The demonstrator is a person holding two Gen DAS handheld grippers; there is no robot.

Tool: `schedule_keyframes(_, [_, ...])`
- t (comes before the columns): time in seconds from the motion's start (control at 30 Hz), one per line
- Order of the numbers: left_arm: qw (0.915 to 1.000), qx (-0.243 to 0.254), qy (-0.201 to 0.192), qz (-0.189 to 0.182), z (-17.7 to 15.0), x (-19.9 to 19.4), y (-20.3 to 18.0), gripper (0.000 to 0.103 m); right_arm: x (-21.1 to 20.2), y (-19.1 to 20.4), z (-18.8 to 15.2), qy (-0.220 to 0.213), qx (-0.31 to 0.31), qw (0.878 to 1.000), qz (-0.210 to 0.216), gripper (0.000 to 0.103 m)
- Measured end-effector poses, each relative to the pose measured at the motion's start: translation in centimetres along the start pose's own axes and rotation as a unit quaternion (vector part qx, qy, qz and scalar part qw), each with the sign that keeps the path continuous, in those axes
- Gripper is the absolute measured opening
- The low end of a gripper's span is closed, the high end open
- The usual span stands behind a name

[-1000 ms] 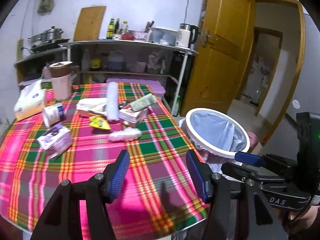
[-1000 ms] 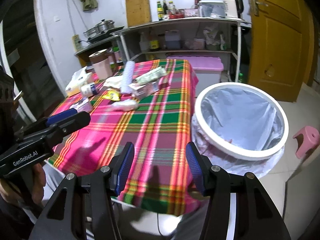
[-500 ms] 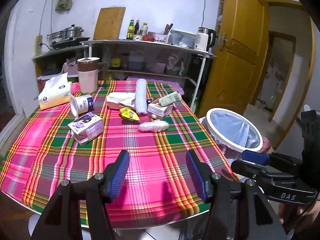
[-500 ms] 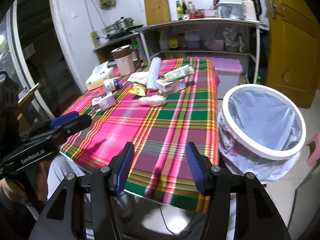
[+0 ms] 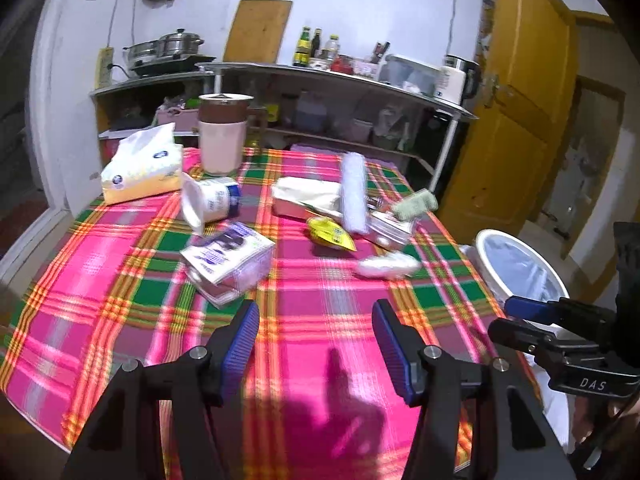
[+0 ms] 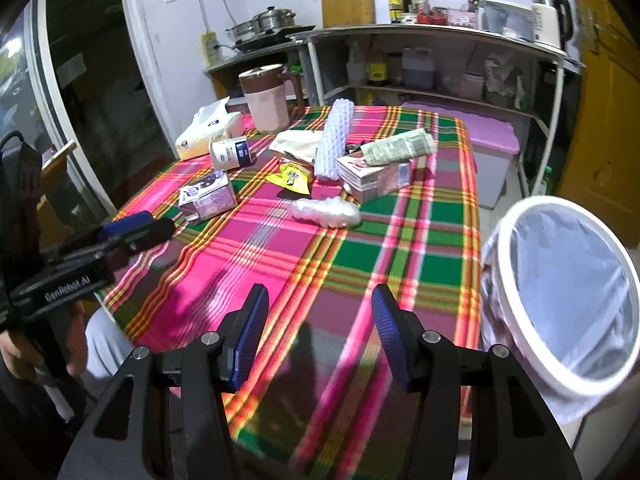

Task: Collect trash
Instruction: 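Grasp the plastic bag with the right tool while the left tool grasps the purple carton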

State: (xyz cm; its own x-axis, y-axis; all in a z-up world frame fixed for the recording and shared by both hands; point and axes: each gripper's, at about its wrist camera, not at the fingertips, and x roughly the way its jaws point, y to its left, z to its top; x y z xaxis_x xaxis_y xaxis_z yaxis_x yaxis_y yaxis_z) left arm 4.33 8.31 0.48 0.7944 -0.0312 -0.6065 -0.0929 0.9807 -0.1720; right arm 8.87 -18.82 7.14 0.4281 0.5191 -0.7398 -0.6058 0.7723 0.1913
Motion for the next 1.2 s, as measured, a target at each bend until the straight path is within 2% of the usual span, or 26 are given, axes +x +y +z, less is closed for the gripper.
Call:
schedule_keyframes(0.27, [0.9997, 0.001, -0.010, 0.022, 2.5, 2.6, 4.9, 0.065, 4.8, 0.2, 3.0, 0.021, -0.031, 0.999, 0.010, 0.055])
schedule_keyframes(0.4, [0.9997, 0.006, -0.010, 0.019, 3.6, 3.9, 6.6, 0.069, 6.8, 0.0, 4.3, 0.031, -0.049, 0.998, 0.012, 0.056])
schedule_keyframes(0.5, [0.9999, 0.010, -0.004, 0.003, 4.5, 5.2, 7.5, 0.073, 7.6, -0.2, 5.3, 0.031, -0.061, 0.998, 0.012, 0.056])
schedule_keyframes(0.67, [0.9994, 0.020, 0.021, -0.019, 5.0, 7.6, 7.9, 0.076, 9.3, -0.8, 6.6, 0.035, -0.077, 0.996, 0.022, 0.056])
schedule_keyframes(0.9, [0.9960, 0.046, 0.060, -0.049, 4.2, 9.6, 7.3, 0.076, 11.9, -1.0, 6.5, 0.082, -0.102, 0.991, 0.038, 0.056])
schedule_keyframes(1.07, [0.9933, 0.060, 0.063, -0.076, 3.4, 8.9, 6.4, 0.076, 11.9, -0.2, 5.7, 0.095, -0.124, 0.987, 0.050, 0.056])
schedule_keyframes(1.2, [0.9938, 0.057, 0.060, -0.075, 3.3, 8.6, 6.1, 0.076, 12.0, 0.2, 5.7, 0.094, -0.120, 0.987, 0.050, 0.056])
